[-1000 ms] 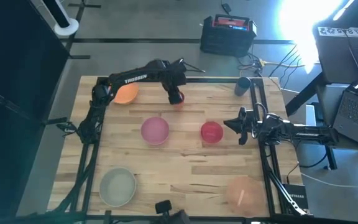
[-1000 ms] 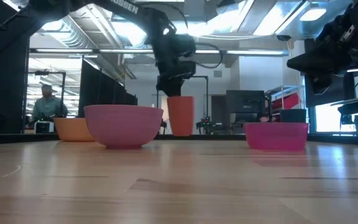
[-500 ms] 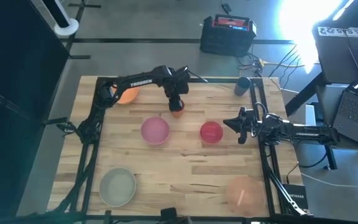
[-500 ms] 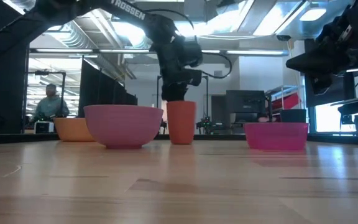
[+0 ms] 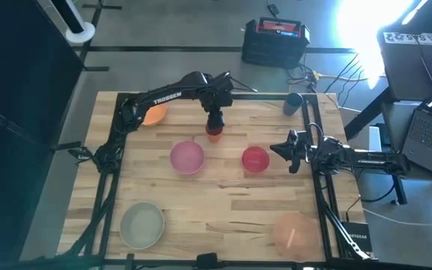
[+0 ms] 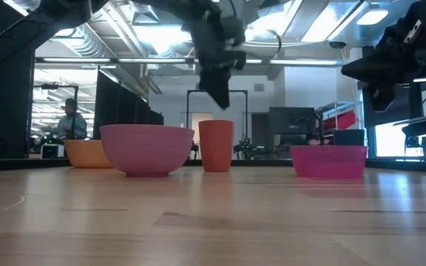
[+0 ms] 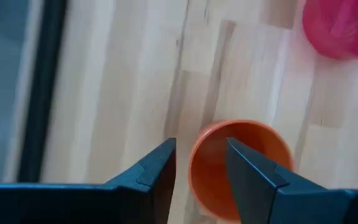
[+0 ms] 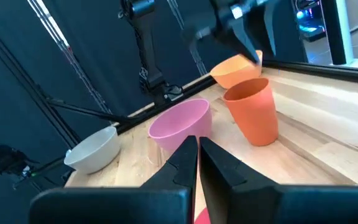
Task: Nest bowls inside each other
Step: Stack the blue cup on top of the orange cup
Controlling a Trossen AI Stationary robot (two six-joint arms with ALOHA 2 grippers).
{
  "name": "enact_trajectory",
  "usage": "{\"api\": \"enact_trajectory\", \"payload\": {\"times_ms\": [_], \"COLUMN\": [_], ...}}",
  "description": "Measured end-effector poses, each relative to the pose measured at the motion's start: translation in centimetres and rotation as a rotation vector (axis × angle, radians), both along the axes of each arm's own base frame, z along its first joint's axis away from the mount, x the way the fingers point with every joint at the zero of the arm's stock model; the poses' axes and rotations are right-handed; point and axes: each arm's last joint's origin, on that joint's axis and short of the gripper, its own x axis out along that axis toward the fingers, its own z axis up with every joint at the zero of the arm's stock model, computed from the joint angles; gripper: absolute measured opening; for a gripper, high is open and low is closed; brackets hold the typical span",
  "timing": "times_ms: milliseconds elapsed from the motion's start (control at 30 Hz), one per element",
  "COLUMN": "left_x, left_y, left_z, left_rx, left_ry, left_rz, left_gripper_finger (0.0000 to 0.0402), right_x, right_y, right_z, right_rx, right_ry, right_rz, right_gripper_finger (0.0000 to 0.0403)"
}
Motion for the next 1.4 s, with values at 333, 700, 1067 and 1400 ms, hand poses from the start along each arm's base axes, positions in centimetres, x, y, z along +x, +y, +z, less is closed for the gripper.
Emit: {"api": "enact_trajectory", "payload": {"times_ms": [333,700,1067,1400], "left_x": [-3.3,-10.4,-17.1,-18.0], "left_y": [-4.0,-6.2,-5.5,-4.9], "left_z": [8.3,15.8,18.9,19.0], "left_rx": [0.208,0.286,0.323,0.335], "left_ry": [-0.083,-0.214,-0.193,-0.177], "left_rz": [0.014,0.042,0.107,0.117], "left_gripper_finger": [0.0121,0.0121,0.0121,0.0121], "right_x": [2.8,8.0,8.1,7.1], "right_y": [-3.6,-16.1,-19.9,-21.3], "right_z": [8.7,12.8,8.1,6.1], "right_rx": [-0.146,0.027,0.217,0.261], "right_ry": [0.515,1.244,1.509,1.549], "right_rz": [-0.347,-0.507,-0.487,-0.502], "right_gripper_finger": [0.0031,0.0156,0.0228,0.0216]}}
